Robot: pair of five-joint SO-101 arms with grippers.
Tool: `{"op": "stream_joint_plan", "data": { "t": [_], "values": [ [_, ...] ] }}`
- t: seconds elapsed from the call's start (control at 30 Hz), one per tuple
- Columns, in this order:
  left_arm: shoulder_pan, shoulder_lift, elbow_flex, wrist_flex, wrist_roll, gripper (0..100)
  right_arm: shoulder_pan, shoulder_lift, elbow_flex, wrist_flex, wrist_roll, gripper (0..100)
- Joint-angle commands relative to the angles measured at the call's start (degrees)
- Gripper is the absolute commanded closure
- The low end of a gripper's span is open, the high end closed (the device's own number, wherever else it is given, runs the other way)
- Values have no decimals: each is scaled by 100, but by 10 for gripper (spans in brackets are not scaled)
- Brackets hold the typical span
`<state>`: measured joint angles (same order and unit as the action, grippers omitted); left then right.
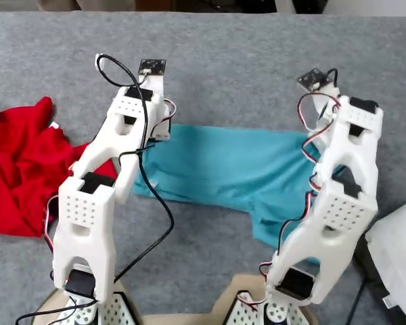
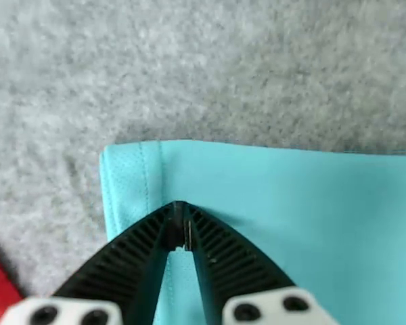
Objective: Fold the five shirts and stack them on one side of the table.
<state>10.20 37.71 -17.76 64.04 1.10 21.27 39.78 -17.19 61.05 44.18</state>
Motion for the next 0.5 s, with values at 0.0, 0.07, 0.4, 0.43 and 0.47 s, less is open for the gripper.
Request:
{"op": "stream_joint_plan", "data": {
  "t": [0.0,0.07,0.4,0.43,0.47],
  "values": [
    [-44,40,-343,-18,-18,981,48,48,-708,316,123,976],
    [-44,119,-457,53,-18,981,40,-22,-857,818,281,976],
    [-62,136,-1116,879,-35,981,4,-2114,453,1705,756,975],
    [-62,136,-1204,993,-53,981,-13,-2484,760,1688,756,975],
    [-62,136,-1284,1099,-62,981,-22,-2835,1103,1644,756,975]
  ]
}}
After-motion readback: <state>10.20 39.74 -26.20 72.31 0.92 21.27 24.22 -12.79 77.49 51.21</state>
